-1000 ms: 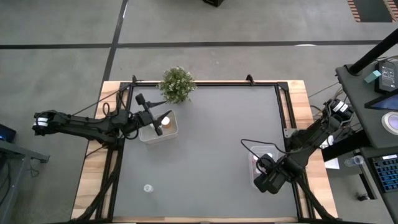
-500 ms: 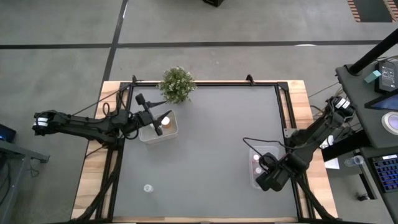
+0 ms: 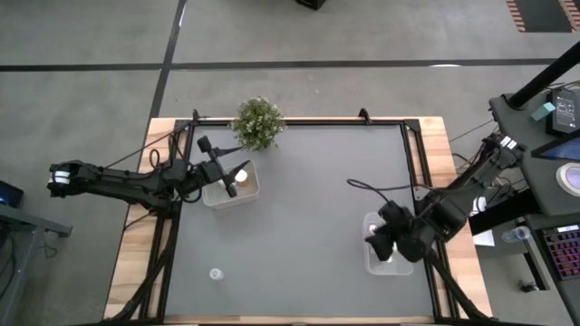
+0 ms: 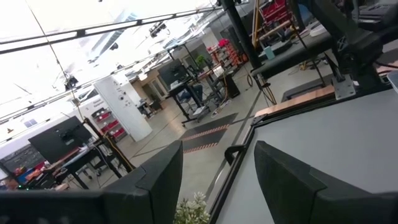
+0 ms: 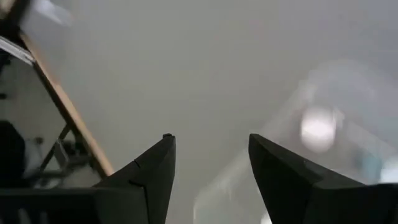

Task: Pick and place medicine bottles into bin by pill shape (circle, oval)
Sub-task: Put the transparent pill bottle into the gray bin

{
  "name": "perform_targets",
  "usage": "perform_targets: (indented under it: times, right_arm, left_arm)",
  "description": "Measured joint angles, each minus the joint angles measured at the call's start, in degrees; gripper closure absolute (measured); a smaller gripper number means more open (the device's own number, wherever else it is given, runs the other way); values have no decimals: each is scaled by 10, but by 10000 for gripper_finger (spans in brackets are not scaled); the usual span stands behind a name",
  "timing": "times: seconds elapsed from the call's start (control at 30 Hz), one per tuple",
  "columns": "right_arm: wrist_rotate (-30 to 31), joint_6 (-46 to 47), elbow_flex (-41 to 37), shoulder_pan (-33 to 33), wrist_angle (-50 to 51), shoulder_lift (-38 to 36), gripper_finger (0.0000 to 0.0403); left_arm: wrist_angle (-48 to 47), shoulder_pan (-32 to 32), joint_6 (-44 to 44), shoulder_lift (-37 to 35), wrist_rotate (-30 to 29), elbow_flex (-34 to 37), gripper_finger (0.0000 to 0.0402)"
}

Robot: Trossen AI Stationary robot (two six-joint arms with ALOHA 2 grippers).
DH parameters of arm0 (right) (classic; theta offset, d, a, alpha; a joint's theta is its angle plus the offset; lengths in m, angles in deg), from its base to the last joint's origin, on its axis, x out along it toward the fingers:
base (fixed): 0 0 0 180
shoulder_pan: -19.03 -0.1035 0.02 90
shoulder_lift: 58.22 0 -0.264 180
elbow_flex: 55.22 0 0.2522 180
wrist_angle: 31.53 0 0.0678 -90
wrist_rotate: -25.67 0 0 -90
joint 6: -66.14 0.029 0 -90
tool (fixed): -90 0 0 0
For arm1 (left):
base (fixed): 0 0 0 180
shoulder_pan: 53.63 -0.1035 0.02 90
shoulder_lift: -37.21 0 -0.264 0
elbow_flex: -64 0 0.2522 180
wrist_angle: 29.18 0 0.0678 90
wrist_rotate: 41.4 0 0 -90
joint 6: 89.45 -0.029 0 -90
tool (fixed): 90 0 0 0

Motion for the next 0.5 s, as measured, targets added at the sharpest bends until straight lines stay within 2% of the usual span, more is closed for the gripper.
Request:
perform_targets:
  times: [0.07, 0.13, 0.33, 0.5]
  right_arm:
    - [31, -81, 14, 28, -12, -1, 212]
    - [33, -184, 20, 64, -59, 0, 215]
    - [-31, -513, 19, 173, -232, 15, 233]
    - [-32, -761, 11, 246, -318, 30, 249]
  left_arm:
    - [1, 0, 11, 0, 0, 0, 221]
    - [0, 0, 14, 0, 5, 0, 221]
    - [12, 0, 16, 8, 36, 0, 221]
    - [50, 0, 44, 27, 47, -2, 221]
